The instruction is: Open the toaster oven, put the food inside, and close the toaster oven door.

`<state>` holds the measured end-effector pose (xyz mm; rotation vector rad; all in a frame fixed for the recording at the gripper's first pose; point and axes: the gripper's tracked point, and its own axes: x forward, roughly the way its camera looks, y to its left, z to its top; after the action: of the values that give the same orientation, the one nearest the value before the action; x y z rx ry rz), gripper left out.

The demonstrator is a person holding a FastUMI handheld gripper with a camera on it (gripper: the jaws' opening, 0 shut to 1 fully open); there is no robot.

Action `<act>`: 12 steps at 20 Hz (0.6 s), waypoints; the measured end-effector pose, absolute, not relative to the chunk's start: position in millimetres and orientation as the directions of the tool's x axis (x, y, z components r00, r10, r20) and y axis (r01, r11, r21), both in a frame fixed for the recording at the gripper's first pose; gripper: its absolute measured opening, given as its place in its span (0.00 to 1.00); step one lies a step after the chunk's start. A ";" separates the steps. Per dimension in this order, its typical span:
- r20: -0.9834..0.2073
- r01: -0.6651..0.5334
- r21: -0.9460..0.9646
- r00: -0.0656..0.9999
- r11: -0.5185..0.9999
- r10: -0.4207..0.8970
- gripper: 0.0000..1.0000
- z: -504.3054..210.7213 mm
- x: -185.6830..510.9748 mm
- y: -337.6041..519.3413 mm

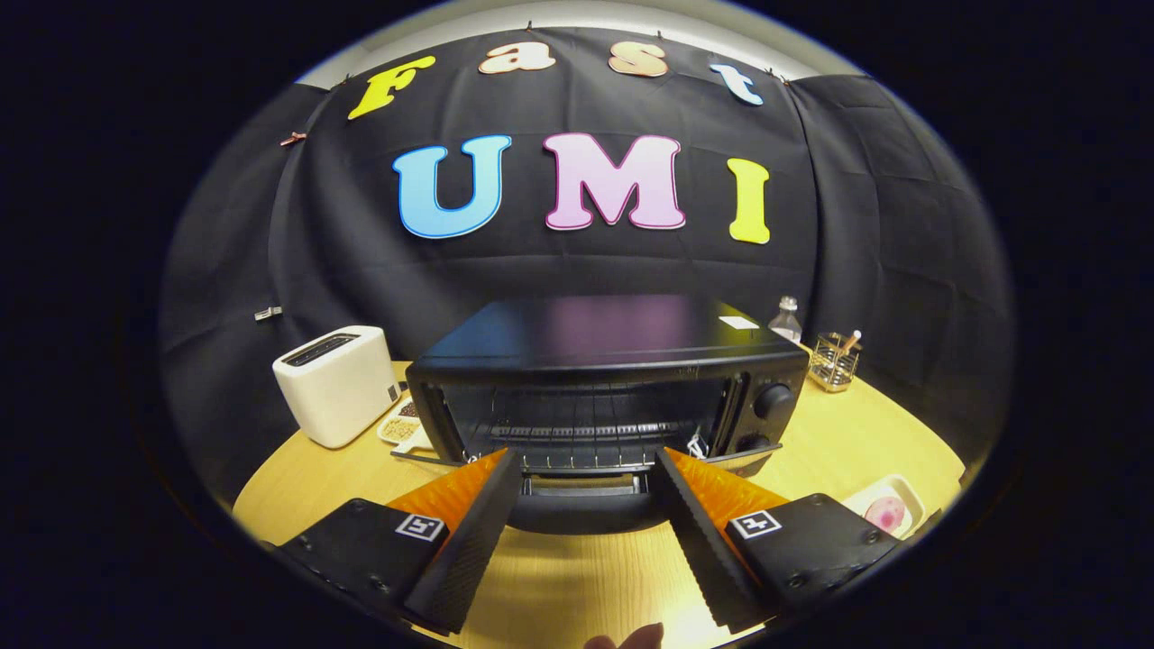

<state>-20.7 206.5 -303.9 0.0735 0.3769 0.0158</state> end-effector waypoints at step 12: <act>-0.551 -0.027 0.053 0.833 0.998 0.052 0.98 -373.3 -73.8 203.9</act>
<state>-73.8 203.9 -373.3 0.0436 0.5854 0.0416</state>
